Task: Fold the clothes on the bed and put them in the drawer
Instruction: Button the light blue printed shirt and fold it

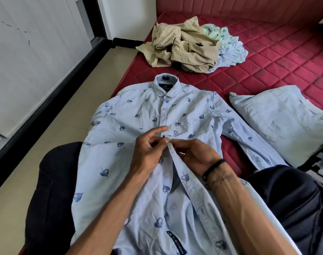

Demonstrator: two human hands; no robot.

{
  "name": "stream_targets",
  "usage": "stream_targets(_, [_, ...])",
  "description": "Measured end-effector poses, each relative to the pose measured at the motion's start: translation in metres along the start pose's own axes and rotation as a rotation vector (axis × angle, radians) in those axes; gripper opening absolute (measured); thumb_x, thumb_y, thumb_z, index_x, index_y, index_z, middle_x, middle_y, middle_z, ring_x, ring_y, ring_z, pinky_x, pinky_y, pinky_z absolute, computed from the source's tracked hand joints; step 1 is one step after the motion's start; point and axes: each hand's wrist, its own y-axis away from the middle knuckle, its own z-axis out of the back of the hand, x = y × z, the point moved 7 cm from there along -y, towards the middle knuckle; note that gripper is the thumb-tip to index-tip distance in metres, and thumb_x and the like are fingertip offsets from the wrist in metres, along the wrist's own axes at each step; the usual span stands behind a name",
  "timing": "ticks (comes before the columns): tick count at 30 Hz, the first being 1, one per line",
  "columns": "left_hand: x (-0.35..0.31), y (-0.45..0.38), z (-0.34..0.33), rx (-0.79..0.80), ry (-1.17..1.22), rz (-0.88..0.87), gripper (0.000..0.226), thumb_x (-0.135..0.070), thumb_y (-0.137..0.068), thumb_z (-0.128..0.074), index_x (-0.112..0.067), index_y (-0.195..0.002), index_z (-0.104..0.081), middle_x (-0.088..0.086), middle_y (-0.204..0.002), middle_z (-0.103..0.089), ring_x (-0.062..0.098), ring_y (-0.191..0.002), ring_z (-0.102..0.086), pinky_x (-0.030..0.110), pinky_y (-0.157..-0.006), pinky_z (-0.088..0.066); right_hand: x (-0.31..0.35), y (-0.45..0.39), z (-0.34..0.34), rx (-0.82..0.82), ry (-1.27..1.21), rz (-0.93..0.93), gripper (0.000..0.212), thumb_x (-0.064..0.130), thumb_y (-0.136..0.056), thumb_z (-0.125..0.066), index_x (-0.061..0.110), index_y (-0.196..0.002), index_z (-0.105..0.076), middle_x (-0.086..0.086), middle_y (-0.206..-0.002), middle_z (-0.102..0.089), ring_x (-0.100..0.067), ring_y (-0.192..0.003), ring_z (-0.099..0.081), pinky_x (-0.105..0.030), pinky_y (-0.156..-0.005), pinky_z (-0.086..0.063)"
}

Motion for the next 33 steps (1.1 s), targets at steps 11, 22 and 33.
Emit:
stream_targets(11, [0.019, -0.059, -0.006, -0.040, -0.413, -0.047, 0.024, -0.015, -0.081, -0.079, -0.024, -0.102, -0.073, -0.004, -0.082, -0.075, 0.007, -0.071, -0.070, 0.027, -0.071, -0.056, 0.063, 0.048, -0.030, -0.390, 1.043, 0.765, 0.023, 0.017, -0.083, -0.078, 0.023, -0.103, -0.068, 0.008, -0.083, -0.069, -0.004, -0.070, -0.066, -0.015, -0.064, -0.051])
stream_targets(22, [-0.016, -0.016, -0.031, 0.030, -0.843, -0.447, 0.011, -0.017, -0.088, -0.075, -0.020, -0.090, -0.065, -0.001, -0.087, -0.065, 0.021, -0.082, -0.062, 0.041, -0.076, -0.054, -0.005, 0.018, 0.022, -0.531, 1.532, 0.411, 0.031, 0.029, -0.081, -0.076, 0.016, -0.103, -0.058, -0.012, -0.104, -0.065, -0.035, -0.098, -0.062, -0.038, -0.079, -0.045])
stream_targets(33, [0.013, 0.028, -0.024, 0.109, -1.095, -0.201, 0.019, -0.006, -0.091, -0.065, -0.016, -0.105, -0.071, 0.004, -0.103, -0.073, 0.024, -0.097, -0.070, 0.036, -0.083, -0.054, 0.001, 0.025, 0.014, -0.578, 1.476, 0.540, 0.009, 0.022, -0.094, -0.063, 0.015, -0.090, -0.066, -0.012, -0.095, -0.071, -0.037, -0.093, -0.067, -0.036, -0.072, -0.047])
